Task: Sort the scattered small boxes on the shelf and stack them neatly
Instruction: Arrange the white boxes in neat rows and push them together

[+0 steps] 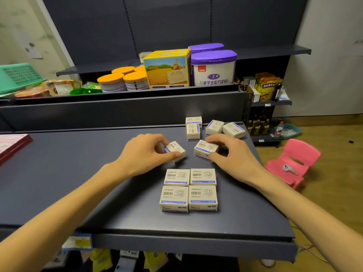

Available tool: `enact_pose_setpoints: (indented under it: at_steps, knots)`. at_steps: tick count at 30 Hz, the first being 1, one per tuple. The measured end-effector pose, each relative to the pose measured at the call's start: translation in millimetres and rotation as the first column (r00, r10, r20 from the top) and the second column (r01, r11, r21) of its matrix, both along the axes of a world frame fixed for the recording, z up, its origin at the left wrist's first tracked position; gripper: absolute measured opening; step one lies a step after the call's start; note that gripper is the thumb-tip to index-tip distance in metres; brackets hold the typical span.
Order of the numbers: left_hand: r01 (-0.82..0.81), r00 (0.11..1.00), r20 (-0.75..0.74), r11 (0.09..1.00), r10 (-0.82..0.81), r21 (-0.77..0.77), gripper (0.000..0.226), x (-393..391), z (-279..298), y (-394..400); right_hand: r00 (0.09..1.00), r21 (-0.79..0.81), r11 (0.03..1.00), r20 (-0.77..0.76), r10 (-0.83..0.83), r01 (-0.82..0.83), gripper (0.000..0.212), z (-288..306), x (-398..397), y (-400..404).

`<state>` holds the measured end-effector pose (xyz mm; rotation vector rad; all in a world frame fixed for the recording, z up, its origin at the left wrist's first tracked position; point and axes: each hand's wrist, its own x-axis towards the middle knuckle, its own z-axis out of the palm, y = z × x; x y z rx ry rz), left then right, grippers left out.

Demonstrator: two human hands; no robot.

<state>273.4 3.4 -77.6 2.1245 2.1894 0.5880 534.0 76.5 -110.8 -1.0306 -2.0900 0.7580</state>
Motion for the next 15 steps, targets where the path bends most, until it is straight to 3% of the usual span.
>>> enact_pose_setpoints:
  at_steps: [3,5,8,11,15]
  knots:
    - [-0.117,0.985,-0.119,0.991,0.124,0.068,0.06,11.4,1.3,-3.8,1.0,-0.015,1.0,0.009,0.026,-0.026,0.043,1.1,1.2,-1.2]
    - [-0.087,0.989,-0.109,0.992,0.097,0.093,0.057,12.3,1.1,-4.5,0.999,-0.023,0.999,0.01,0.044,-0.044,0.042,1.8,2.2,-1.7]
    - [0.101,0.992,0.072,0.995,-0.102,0.019,0.044,5.6,-2.9,-2.2,0.996,-0.034,0.996,0.012,0.087,-0.087,0.039,2.8,2.1,-3.5]
    - [0.18,0.945,0.29,0.981,-0.152,-0.072,0.03,4.5,-5.0,-1.3,0.993,-0.034,0.993,-0.004,0.115,-0.115,0.037,2.9,3.0,-4.7]
    - [0.179,0.929,0.342,0.981,-0.143,-0.075,0.025,6.6,-7.9,-2.3,0.988,-0.047,0.987,-0.022,0.151,-0.152,0.032,3.8,3.5,-6.6]
